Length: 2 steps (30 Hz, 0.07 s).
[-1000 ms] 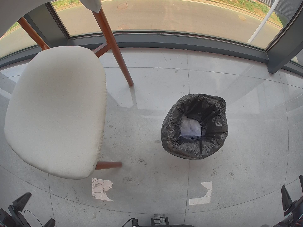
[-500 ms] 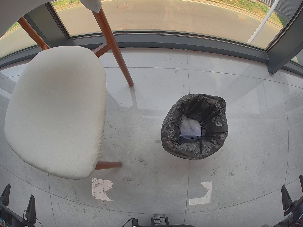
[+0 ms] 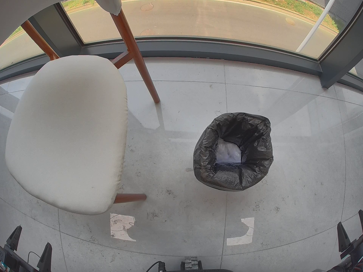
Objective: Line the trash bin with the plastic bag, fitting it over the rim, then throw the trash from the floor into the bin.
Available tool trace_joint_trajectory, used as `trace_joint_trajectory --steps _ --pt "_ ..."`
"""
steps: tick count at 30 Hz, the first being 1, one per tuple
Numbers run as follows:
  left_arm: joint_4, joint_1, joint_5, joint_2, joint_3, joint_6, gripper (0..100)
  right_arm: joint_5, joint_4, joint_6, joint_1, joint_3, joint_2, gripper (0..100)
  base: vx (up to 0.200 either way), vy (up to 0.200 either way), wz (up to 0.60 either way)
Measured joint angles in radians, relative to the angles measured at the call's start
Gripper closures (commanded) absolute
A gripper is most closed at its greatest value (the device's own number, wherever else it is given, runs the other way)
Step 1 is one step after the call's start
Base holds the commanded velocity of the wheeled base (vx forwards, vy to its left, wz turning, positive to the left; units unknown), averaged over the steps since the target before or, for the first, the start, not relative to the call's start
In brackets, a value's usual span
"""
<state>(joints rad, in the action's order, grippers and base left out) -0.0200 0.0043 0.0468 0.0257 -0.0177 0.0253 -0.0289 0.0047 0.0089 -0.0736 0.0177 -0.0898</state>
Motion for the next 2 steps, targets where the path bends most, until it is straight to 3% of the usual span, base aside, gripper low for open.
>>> trace_joint_trajectory --steps 2 --pt "0.0 0.0 0.0 0.0 0.0 0.0 0 0.0 0.0 -0.001 0.0 0.0 0.0 0 0.0 0.0 0.0"
